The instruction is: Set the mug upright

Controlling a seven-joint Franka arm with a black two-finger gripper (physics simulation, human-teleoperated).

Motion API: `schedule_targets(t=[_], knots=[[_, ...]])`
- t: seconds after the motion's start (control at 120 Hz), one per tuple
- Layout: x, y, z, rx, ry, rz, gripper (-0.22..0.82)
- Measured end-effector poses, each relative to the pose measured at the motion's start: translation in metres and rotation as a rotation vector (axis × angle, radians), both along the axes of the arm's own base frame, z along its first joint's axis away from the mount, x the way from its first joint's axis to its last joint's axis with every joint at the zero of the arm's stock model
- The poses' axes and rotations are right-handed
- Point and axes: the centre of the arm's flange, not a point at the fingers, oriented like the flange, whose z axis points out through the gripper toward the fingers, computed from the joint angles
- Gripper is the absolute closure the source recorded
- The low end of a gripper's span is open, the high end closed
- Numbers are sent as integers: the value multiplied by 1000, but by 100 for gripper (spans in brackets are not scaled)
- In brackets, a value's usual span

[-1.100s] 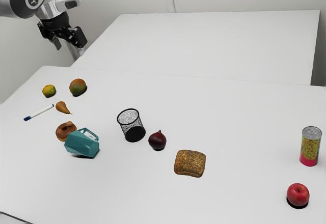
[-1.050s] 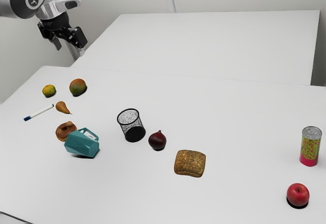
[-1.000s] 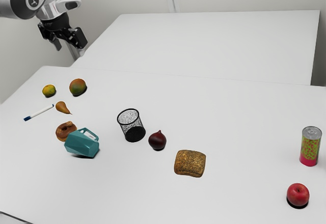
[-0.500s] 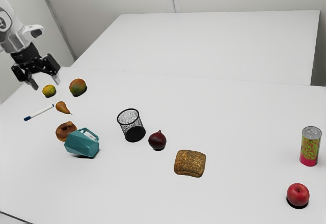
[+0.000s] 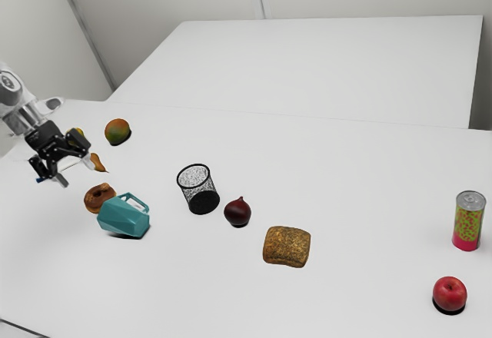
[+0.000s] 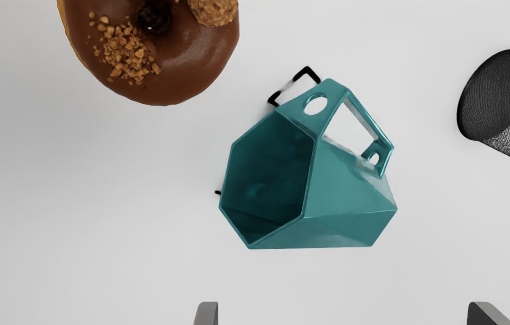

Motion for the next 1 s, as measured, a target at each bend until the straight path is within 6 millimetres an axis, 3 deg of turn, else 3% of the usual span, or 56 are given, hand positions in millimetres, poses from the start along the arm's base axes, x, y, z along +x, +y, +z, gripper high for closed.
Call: schedule_targets(t=[0.208,0.45,1.0], knots=[[20,21,-50,-71,-16,-14,0],[27,24,-77,-146,-63,-24,0],[17,-4,-133,-298,-82,0,0]])
